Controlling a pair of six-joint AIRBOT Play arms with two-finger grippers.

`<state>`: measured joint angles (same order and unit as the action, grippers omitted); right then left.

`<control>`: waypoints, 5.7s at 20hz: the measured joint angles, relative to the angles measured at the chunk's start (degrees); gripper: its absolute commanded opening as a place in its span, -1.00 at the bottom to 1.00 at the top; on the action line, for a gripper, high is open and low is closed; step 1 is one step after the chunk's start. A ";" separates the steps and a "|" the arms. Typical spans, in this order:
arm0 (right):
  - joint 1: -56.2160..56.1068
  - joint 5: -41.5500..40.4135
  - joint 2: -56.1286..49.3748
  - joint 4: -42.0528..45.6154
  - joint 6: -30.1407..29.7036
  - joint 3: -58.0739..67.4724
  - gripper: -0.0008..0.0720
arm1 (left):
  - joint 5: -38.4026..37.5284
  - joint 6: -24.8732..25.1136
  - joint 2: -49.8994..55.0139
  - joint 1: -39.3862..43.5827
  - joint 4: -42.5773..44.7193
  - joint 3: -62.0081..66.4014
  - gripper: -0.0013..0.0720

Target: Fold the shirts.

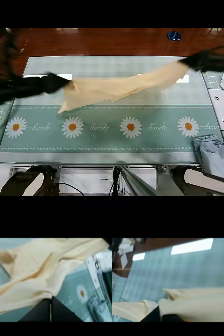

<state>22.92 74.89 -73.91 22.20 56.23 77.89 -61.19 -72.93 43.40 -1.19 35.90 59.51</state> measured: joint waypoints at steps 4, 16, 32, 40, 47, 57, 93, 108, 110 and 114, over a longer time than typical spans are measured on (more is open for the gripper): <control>0.35 -7.10 14.19 -1.44 4.74 12.17 -0.90 | 0.90 2.51 -6.45 -8.66 0.57 17.22 -0.90; 0.46 7.43 31.23 34.10 32.15 41.40 -0.90 | -22.38 -9.33 -11.58 -14.82 14.71 48.39 -0.90; -18.62 6.97 1.97 48.74 26.36 15.74 -0.90 | -15.21 2.60 3.43 -13.03 20.76 7.45 -0.90; -24.04 -17.79 -16.39 50.03 24.79 15.08 -0.90 | 4.96 12.37 25.38 -8.74 19.28 5.40 -0.89; -24.50 -28.06 -25.57 48.48 24.59 15.08 -0.89 | 19.80 13.66 37.66 -2.99 19.12 5.22 -0.86; -20.20 -12.90 -18.34 50.60 23.67 21.88 0.40 | -2.86 8.59 36.94 -15.08 22.36 14.05 0.37; 1.31 9.53 -0.35 49.94 16.68 -2.23 0.51 | -7.91 3.39 31.43 -11.19 13.49 -31.82 -0.89; 16.87 2.99 0.28 39.60 9.60 -35.39 0.51 | -7.61 6.36 30.82 -11.08 13.77 -31.87 -0.89; 15.76 1.40 0.28 39.39 9.55 -37.18 0.51 | -7.63 6.43 30.82 -11.08 13.77 -31.87 -0.89; 10.01 -3.41 0.35 37.48 11.23 -39.60 -0.56 | -7.63 6.84 30.82 -11.08 13.68 -31.87 -0.89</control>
<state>32.93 71.48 -73.56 59.68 67.46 38.28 -68.82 -66.08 74.22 -12.27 49.58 27.64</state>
